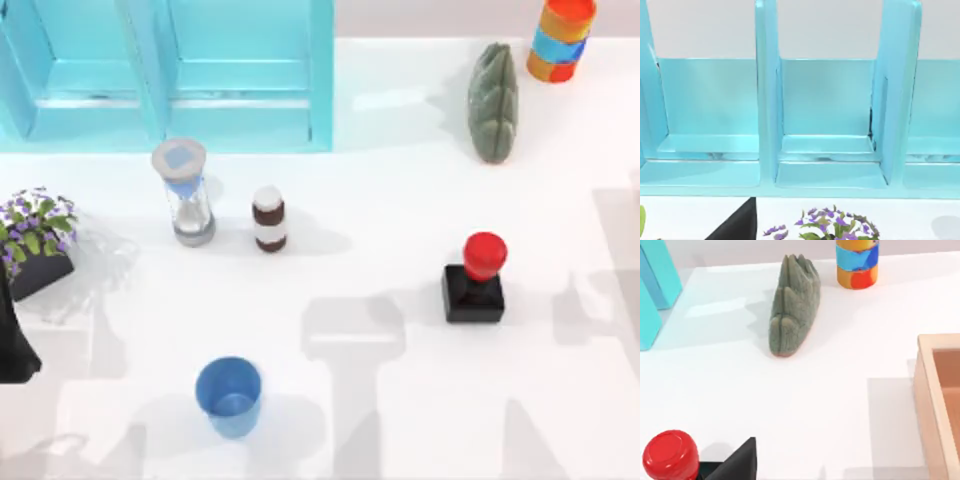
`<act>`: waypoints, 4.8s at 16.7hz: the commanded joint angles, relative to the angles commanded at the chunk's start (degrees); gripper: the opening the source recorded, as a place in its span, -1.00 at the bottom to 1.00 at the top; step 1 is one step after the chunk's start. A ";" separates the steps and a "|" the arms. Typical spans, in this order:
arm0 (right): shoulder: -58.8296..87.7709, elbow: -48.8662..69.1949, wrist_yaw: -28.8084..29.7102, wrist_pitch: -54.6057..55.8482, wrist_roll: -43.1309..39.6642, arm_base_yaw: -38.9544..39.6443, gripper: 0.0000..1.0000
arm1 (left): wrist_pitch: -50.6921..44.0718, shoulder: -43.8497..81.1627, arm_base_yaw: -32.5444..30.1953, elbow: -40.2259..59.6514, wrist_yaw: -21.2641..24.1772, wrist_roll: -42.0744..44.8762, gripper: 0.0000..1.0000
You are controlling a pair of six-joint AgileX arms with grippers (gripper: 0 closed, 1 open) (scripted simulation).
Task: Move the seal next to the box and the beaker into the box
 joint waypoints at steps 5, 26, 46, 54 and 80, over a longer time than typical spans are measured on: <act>26.77 22.23 0.34 -17.59 6.19 6.04 1.00 | 0.00 0.00 0.00 0.00 0.00 0.00 1.00; 87.72 75.81 0.18 -55.89 20.70 19.79 1.00 | 0.00 0.00 0.00 0.00 0.00 0.00 1.00; 91.02 62.27 0.20 -39.16 20.92 20.21 0.10 | 0.00 0.00 0.00 0.00 0.00 0.00 1.00; 91.02 62.27 0.20 -39.16 20.92 20.21 -1.00 | 0.00 0.00 0.00 0.00 0.00 0.00 1.00; 76.01 66.49 0.15 -58.59 5.56 5.00 -1.00 | 0.00 0.00 0.00 0.00 0.00 0.00 1.00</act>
